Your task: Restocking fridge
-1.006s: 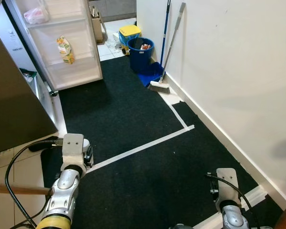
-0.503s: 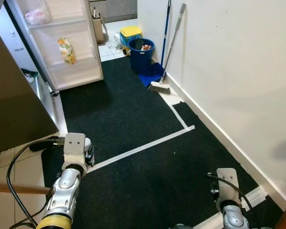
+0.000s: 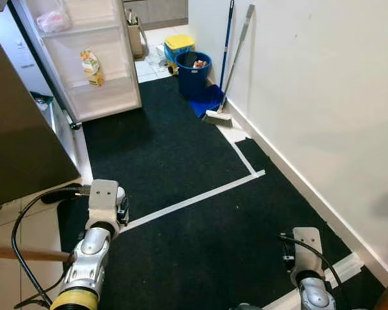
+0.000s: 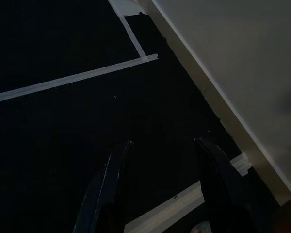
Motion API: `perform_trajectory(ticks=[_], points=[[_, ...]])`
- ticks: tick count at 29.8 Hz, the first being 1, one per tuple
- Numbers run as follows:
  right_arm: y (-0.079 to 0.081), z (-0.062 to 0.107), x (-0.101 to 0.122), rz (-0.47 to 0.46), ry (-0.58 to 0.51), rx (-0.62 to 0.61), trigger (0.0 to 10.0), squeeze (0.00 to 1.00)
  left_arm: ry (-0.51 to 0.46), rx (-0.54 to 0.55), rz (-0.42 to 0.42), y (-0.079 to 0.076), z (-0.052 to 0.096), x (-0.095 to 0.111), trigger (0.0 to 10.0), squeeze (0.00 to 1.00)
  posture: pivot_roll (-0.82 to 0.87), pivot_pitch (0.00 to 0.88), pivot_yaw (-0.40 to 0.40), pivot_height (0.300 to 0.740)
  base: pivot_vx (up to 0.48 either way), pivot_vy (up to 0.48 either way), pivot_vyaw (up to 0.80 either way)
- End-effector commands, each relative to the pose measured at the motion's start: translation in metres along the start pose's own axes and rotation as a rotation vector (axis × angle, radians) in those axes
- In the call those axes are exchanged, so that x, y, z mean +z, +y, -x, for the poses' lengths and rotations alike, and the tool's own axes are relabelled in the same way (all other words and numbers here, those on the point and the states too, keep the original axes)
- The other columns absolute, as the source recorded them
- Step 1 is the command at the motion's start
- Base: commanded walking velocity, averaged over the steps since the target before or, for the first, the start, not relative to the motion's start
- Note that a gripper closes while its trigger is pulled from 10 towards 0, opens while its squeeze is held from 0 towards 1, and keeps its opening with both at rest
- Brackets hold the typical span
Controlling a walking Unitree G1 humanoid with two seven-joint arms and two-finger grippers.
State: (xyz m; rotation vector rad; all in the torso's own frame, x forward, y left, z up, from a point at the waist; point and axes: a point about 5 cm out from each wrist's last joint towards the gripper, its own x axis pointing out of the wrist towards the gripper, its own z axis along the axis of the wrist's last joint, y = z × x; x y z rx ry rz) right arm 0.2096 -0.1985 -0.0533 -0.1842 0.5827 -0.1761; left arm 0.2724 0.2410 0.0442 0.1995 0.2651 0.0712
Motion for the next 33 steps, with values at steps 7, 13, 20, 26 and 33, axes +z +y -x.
perform_trajectory(ticks=[7,13,20,26,33], points=[[0.0009,0.0012,-0.0016,-0.011,0.0,0.0,10.0,0.0,-0.004,0.001,-0.046,0.0018,-0.0011,0.0016,10.0,0.0,0.04,0.046,-0.021,0.74,0.0,0.0,0.0],[0.002,0.002,-0.0031,-0.015,0.004,0.0,10.0,0.0,-0.005,-0.002,-0.052,0.0024,-0.0017,0.0018,10.0,0.0,0.04,0.05,-0.018,0.74,0.0,0.0,0.0],[0.0045,0.0009,-0.0004,-0.015,-0.001,0.008,10.0,0.0,-0.009,-0.009,-0.064,0.0031,-0.0028,0.0041,10.0,0.0,0.05,0.042,-0.016,0.74,0.0,0.0,0.0],[0.0072,0.0004,0.0011,-0.015,-0.005,0.017,10.0,0.0,-0.028,-0.016,-0.005,0.0046,-0.0026,0.0068,10.0,0.0,0.06,0.039,-0.018,0.74,0.0,0.0,0.0],[0.006,-0.0001,0.0039,-0.025,-0.022,0.016,10.0,0.0,-0.017,-0.017,0.006,0.0058,-0.0027,0.006,10.0,0.0,0.05,0.039,-0.015,0.74,0.0,0.0,0.0]])
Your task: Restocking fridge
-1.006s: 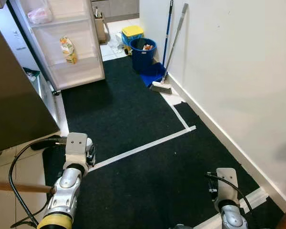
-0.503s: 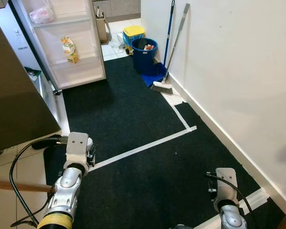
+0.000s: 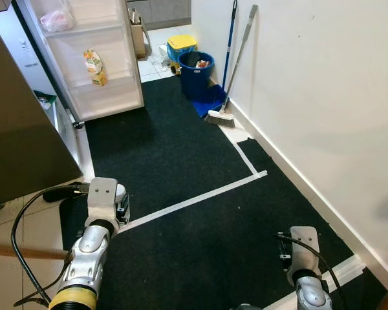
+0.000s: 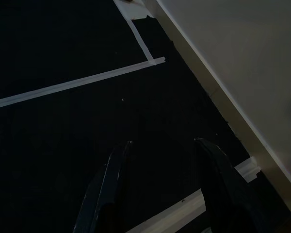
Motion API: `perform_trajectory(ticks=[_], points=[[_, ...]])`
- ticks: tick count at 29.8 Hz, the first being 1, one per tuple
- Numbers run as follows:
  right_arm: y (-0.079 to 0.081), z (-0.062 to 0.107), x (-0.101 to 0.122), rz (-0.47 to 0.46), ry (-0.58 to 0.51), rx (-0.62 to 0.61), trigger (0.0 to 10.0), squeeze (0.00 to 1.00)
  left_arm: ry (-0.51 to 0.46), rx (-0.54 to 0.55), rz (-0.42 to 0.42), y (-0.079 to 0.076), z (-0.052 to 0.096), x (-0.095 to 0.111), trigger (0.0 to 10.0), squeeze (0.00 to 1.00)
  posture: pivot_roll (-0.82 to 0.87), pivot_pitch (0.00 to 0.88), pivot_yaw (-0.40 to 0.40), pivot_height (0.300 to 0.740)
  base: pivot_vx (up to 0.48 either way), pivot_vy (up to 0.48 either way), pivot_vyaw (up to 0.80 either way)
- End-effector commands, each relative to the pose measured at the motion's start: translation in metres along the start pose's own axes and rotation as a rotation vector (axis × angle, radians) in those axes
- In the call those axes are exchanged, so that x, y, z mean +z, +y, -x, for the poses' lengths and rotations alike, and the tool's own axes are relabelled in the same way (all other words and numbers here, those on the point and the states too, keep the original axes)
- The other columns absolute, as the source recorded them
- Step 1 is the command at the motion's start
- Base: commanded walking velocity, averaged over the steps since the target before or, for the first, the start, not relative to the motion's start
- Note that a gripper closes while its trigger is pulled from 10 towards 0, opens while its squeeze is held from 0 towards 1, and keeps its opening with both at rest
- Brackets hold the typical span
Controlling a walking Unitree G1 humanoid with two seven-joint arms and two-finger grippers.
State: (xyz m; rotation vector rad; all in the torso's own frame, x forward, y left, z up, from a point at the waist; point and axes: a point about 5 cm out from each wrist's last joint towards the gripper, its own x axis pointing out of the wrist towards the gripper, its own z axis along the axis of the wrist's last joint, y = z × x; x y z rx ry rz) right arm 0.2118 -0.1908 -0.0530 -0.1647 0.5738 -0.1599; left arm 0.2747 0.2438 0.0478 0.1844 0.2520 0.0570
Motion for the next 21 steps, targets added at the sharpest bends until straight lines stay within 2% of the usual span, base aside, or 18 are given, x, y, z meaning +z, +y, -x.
perform_trajectory(ticks=[1,10,16,21], points=[[-0.002,0.0,0.001,-0.01,-0.013,-0.004,10.0,0.0,-0.003,-0.003,-0.008,0.002,-0.001,0.003,10.0,0.0,0.05,0.039,-0.015,0.74,0.0,0.0,0.0],[0.0,-0.003,0.008,0.039,-0.035,0.014,10.0,0.0,-0.018,-0.058,-0.01,-0.01,-0.002,0.004,10.0,0.0,0.05,0.016,-0.006,0.74,0.0,0.0,0.0],[0.004,-0.003,0.008,0.039,-0.029,0.019,10.0,0.0,-0.026,-0.068,-0.013,-0.008,-0.004,0.007,10.0,0.0,0.06,0.008,-0.008,0.74,0.0,0.0,0.0],[0.006,-0.003,0.008,0.039,-0.027,0.026,10.0,0.0,-0.033,-0.069,-0.013,-0.007,-0.003,0.007,10.0,0.0,0.07,0.011,-0.007,0.74,0.0,-0.268,0.0]])
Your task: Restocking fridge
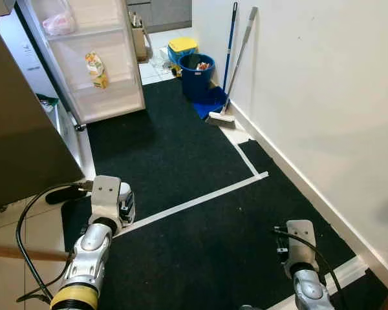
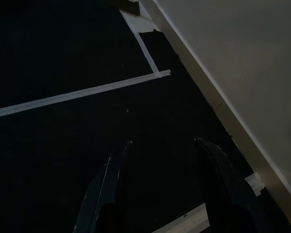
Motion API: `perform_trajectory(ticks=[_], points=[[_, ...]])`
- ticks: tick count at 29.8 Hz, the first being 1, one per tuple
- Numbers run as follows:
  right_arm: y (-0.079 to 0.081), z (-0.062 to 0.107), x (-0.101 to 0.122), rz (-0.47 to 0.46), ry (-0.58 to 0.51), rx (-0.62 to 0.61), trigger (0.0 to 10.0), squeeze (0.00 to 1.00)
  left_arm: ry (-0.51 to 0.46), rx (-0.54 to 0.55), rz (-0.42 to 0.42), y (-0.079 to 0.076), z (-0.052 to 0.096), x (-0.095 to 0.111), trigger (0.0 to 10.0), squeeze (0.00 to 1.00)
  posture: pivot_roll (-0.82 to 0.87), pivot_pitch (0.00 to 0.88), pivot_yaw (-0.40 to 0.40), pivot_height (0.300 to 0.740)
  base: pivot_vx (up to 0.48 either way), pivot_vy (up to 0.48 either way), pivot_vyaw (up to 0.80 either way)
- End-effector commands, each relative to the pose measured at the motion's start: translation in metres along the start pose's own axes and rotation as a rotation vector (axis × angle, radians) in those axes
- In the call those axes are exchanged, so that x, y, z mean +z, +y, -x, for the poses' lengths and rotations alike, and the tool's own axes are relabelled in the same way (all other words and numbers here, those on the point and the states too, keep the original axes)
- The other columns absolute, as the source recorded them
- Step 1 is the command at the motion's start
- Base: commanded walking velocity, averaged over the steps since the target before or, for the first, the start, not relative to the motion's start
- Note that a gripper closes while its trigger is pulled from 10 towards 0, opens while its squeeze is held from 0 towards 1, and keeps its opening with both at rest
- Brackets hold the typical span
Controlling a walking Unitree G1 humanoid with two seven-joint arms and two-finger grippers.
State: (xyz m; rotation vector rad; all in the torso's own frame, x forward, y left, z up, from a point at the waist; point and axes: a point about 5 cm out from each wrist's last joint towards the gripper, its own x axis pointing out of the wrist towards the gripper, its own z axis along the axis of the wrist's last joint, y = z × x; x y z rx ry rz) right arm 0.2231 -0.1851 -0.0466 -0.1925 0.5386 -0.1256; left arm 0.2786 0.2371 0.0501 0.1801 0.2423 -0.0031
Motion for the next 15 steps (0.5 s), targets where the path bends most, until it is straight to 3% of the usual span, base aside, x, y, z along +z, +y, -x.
perform_trajectory(ticks=[1,15], points=[[0.0,0.0018,-0.0043,0.005,0.012,0.003,10.0,0.0,-0.017,-0.012,-0.01,-0.0009,-0.0001,0.0025,10.0,0.0,0.07,0.011,-0.007,0.74,0.0,-0.274,0.0],[-0.002,0.0024,-0.0064,0.012,0.019,0.0,10.0,0.0,-0.016,-0.023,-0.009,-0.0038,-0.0003,0.0018,10.0,0.0,0.06,0.018,-0.011,0.74,0.022,-0.243,0.0]])
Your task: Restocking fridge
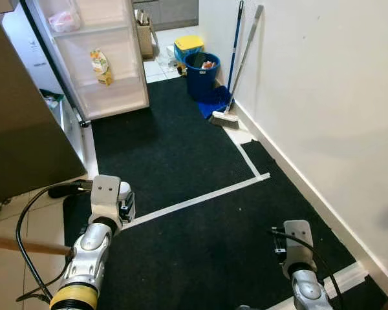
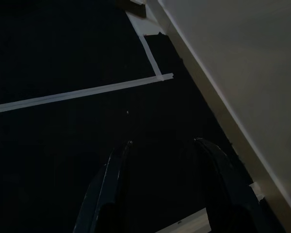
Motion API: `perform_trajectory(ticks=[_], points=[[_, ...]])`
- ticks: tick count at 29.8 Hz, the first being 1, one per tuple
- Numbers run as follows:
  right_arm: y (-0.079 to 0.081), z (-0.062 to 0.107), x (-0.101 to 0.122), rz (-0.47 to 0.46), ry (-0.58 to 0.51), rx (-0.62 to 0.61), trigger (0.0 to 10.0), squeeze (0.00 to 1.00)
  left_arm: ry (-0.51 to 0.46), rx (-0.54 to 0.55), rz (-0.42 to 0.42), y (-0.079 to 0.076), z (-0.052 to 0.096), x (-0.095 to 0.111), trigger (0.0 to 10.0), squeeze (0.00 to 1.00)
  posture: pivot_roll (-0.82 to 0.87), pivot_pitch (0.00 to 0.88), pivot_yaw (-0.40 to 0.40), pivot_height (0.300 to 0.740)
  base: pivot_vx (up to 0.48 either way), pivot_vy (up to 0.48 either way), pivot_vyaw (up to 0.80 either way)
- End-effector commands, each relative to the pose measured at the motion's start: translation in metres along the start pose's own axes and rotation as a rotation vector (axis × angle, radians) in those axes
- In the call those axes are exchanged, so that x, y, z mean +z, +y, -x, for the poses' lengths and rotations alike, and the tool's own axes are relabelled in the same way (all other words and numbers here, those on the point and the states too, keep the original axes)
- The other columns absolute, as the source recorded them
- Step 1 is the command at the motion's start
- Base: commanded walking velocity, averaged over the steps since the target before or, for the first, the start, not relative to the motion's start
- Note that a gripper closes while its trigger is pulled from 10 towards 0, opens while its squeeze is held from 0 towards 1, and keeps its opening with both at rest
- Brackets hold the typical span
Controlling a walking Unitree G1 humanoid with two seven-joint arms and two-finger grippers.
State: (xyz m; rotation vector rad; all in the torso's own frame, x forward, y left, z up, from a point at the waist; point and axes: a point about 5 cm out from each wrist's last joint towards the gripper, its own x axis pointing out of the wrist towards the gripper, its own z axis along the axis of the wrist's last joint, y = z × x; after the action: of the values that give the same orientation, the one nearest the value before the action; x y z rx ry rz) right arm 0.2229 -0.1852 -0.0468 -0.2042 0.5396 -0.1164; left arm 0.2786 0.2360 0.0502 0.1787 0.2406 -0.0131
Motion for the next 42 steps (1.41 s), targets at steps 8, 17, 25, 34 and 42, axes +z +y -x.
perform_trajectory(ticks=[8,17,25,34,42], points=[[-0.0016,0.0025,-0.0064,-0.002,0.021,-0.007,10.0,0.0,-0.002,0.012,0.018,0.0009,-0.001,0.0001,10.0,0.0,0.06,0.017,-0.011,0.74,0.203,0.0,0.0],[-0.0011,0.0033,-0.0076,-0.004,0.023,-0.007,10.0,0.0,-0.007,0.012,0.019,0.0026,-0.0011,0.0012,10.0,0.0,0.06,0.02,-0.009,0.74,0.0,0.0,0.0],[-0.0011,0.0036,-0.0079,-0.006,0.022,-0.008,10.0,0.0,-0.008,0.009,0.019,0.0019,-0.0007,0.0011,10.0,0.0,0.06,0.021,-0.008,0.74,0.0,0.0,0.0],[-0.0021,0.004,-0.0088,-0.005,0.024,-0.01,10.0,0.0,-0.014,-0.003,0.037,0.0005,-0.0003,0.0015,10.0,0.0,0.06,0.022,-0.008,0.74,0.0,0.0,0.0],[-0.0016,0.0041,-0.0089,-0.006,0.024,-0.008,10.0,0.0,-0.02,-0.012,0.042,-0.0002,0.0001,0.0022,10.0,0.0,0.06,0.023,-0.008,0.74,0.0,0.0,0.0]])
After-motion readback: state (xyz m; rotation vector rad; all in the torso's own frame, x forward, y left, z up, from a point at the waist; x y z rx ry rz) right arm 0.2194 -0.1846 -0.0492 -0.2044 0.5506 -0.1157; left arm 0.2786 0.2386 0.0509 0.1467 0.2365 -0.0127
